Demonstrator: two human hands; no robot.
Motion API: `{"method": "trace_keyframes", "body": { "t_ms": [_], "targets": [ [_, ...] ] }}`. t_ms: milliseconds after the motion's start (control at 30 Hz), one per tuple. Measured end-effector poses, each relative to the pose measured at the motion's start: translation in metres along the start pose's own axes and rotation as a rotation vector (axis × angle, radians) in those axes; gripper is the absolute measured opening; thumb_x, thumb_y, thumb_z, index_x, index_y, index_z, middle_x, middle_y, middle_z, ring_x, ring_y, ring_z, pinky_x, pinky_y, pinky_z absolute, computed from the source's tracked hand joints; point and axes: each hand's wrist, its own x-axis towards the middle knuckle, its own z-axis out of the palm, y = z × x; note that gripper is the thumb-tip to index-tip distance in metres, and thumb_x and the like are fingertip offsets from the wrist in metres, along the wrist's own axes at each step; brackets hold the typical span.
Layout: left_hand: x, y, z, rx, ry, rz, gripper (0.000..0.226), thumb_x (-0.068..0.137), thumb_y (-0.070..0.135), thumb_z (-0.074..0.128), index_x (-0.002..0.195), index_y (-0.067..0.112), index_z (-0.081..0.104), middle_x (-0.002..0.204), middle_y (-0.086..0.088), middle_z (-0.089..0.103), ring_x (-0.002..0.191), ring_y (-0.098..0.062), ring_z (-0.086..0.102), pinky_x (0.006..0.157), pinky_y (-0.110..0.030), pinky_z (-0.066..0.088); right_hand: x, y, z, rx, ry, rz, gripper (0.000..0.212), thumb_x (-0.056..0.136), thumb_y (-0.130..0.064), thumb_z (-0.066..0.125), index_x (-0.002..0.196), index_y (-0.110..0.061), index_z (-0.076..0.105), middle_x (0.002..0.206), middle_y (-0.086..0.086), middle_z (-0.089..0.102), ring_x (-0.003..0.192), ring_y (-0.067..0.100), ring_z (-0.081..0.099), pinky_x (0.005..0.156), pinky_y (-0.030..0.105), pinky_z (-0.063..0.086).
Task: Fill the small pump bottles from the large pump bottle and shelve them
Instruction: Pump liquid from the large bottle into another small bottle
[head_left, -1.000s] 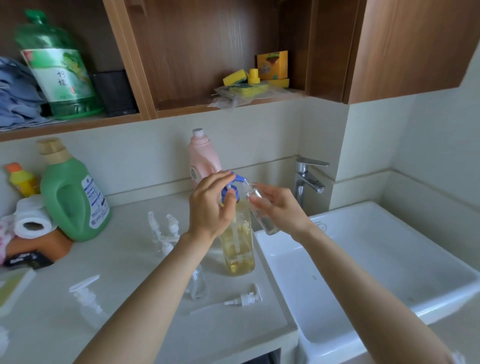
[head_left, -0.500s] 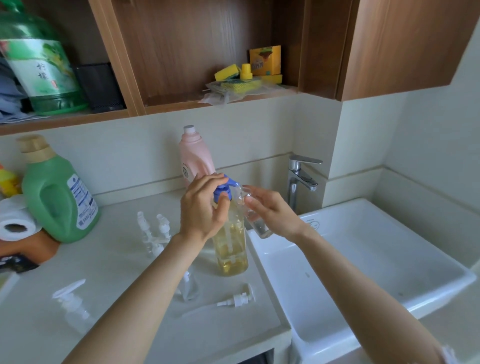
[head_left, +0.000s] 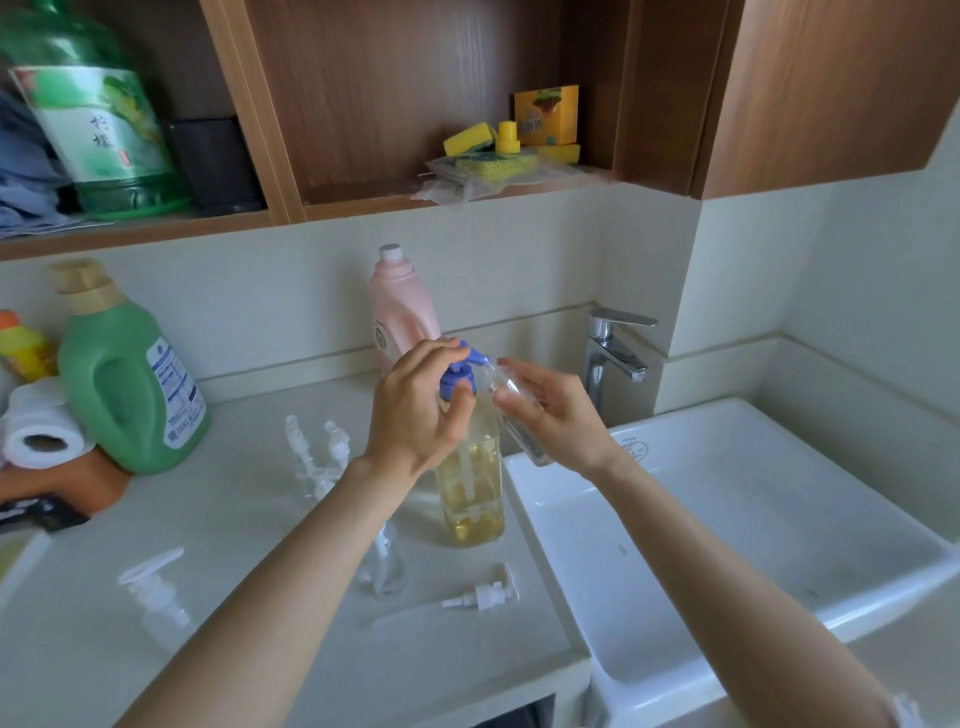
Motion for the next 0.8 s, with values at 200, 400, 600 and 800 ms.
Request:
{"method": "trace_keyframes", "body": {
  "t_ms": [200, 400, 600, 800],
  "targets": [
    [-0.003, 0.006, 0.003, 0.015, -0.024, -0.033, 0.043, 0.079, 0.03, 0.044, 0.101, 0.004, 0.071, 0.108, -0.007, 0.069, 0.099, -0.021, 0.064, 0.086, -0.021, 0.045, -0.004, -0.002, -0.003, -0.064, 0.03, 0.003, 0.056, 0.084, -0.042, 0.066, 0.129, -0.009, 0.059, 0.116, 0.0, 0.069, 0.112, 0.013, 0.063, 0.099, 0.045, 0.049],
    [0.013, 0.018, -0.015, -0.014, -0.016, -0.043, 0.043, 0.08, 0.033, 0.042, 0.095, 0.01, 0.074, 0.102, -0.003, 0.071, 0.094, -0.014, 0.064, 0.082, -0.024, 0.047, -0.004, -0.019, -0.003, -0.138, 0.058, -0.011, 0.067, 0.08, -0.052, 0.064, 0.133, -0.011, 0.057, 0.121, 0.003, 0.067, 0.119, 0.015, 0.059, 0.103, 0.041, 0.046],
    [0.007, 0.013, -0.008, -0.053, 0.028, -0.05, 0.042, 0.081, 0.03, 0.043, 0.099, 0.006, 0.072, 0.106, -0.005, 0.069, 0.098, -0.013, 0.061, 0.087, -0.018, 0.045, 0.001, -0.019, -0.003, -0.234, 0.085, -0.016, 0.051, 0.088, -0.036, 0.068, 0.131, -0.012, 0.058, 0.115, 0.004, 0.07, 0.114, 0.016, 0.061, 0.098, 0.031, 0.046],
    [0.001, 0.003, 0.006, -0.129, 0.071, -0.074, 0.038, 0.079, 0.023, 0.044, 0.097, 0.002, 0.071, 0.103, -0.008, 0.068, 0.099, -0.013, 0.061, 0.088, -0.016, 0.045, 0.005, -0.012, -0.003, -0.256, 0.084, 0.021, 0.054, 0.085, -0.034, 0.071, 0.133, -0.013, 0.057, 0.124, 0.005, 0.066, 0.122, 0.018, 0.057, 0.104, 0.037, 0.044]
  ]
}}
